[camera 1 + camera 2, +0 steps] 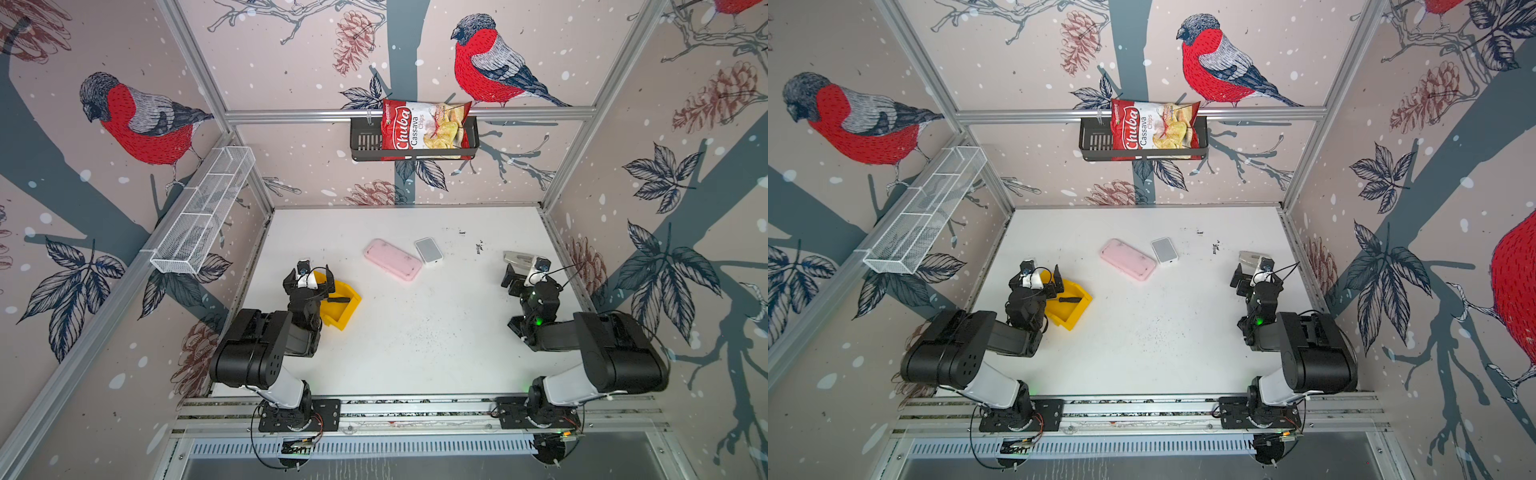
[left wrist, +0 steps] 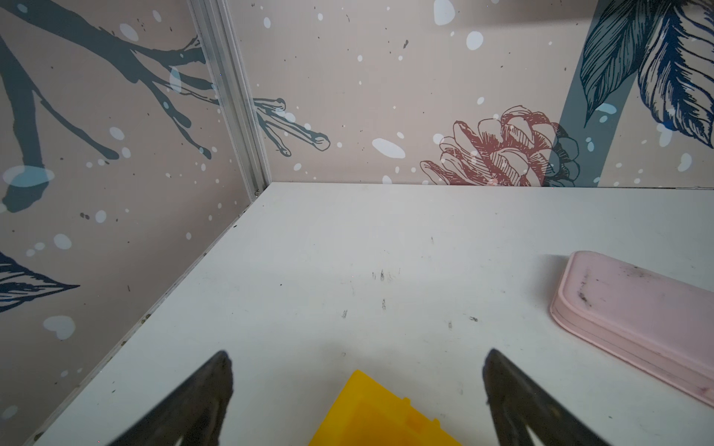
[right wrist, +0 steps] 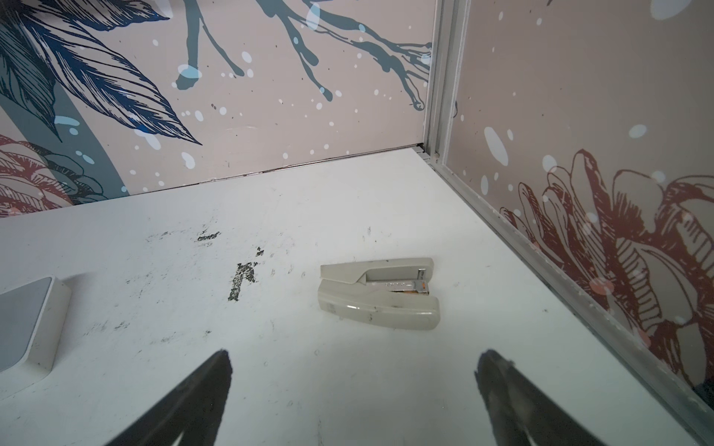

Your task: Put the screwdriver in the bin

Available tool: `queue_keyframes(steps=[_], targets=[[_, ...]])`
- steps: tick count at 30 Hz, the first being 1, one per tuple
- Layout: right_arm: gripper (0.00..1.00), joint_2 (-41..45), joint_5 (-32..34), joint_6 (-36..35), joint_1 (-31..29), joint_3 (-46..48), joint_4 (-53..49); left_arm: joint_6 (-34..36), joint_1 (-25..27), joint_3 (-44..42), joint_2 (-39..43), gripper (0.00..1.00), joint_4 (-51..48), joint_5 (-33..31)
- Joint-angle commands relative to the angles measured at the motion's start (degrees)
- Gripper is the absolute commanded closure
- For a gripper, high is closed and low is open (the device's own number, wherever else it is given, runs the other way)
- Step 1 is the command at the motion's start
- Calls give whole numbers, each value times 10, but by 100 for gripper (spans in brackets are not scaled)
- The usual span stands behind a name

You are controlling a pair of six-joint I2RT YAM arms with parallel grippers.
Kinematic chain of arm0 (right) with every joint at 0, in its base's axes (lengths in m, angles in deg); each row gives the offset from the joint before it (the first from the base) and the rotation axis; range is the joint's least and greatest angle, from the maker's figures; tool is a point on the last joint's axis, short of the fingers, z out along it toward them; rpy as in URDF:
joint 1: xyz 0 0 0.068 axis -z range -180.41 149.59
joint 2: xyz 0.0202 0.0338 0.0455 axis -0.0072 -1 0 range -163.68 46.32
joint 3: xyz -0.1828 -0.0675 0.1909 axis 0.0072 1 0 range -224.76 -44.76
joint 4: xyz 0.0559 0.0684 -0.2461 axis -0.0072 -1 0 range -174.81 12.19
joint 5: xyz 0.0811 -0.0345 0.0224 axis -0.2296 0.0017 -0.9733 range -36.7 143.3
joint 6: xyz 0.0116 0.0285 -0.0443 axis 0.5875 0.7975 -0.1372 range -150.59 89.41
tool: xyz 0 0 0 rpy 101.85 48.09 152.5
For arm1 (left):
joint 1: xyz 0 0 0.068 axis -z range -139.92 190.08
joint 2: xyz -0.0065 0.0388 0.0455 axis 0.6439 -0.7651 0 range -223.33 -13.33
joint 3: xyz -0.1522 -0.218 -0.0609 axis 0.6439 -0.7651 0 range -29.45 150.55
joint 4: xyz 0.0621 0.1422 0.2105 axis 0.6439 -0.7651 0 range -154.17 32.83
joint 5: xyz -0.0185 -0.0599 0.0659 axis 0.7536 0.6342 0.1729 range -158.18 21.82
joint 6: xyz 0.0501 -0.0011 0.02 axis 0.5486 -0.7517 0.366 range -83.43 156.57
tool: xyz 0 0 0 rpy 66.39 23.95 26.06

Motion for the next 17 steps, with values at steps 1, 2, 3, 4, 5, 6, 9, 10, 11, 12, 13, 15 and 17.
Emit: queue_keyframes(steps=[1, 2, 3, 4, 5, 6, 9, 10, 11, 12, 13, 15, 17], targets=[[0, 1, 0, 9, -1, -2, 21, -1, -1, 2, 1, 0, 8, -1], [0, 1, -1, 9, -1, -2, 21, -1, -1, 2, 1, 0, 7, -2], [0, 2, 0, 9, -1, -2, 21, -1, -1, 2, 1, 0, 8, -2], [0, 1, -1, 9, -1, -2, 21, -1, -1, 2, 1, 0, 8, -2], [0, 2, -1, 9, -1, -2, 21, -1, -1, 2, 1, 0, 7, -2], [0, 1, 0, 9, -1, -2, 21, -1, -1, 4, 0, 0, 7, -2], [0, 2, 0, 9, -1, -2, 21, -2, -1, 5, 1, 0, 1, 1], [0, 1, -1, 9, -1, -2, 21, -3, -2, 6, 0, 0, 1, 2], [0, 2, -1, 9, -1, -2, 21, -2, -2, 7, -1, 0, 0, 2], [0, 1, -1, 9, -1, -2, 21, -2, -2, 7, -1, 0, 1, 2], [0, 1, 0, 9, -1, -2, 21, -2, -2, 7, 0, 0, 1, 2], [0, 2, -1, 9, -1, -2, 20, -2, -1, 5, 0, 0, 2, 2], [0, 1, 0, 9, -1, -2, 21, -1, -1, 3, 2, 0, 7, 0]])
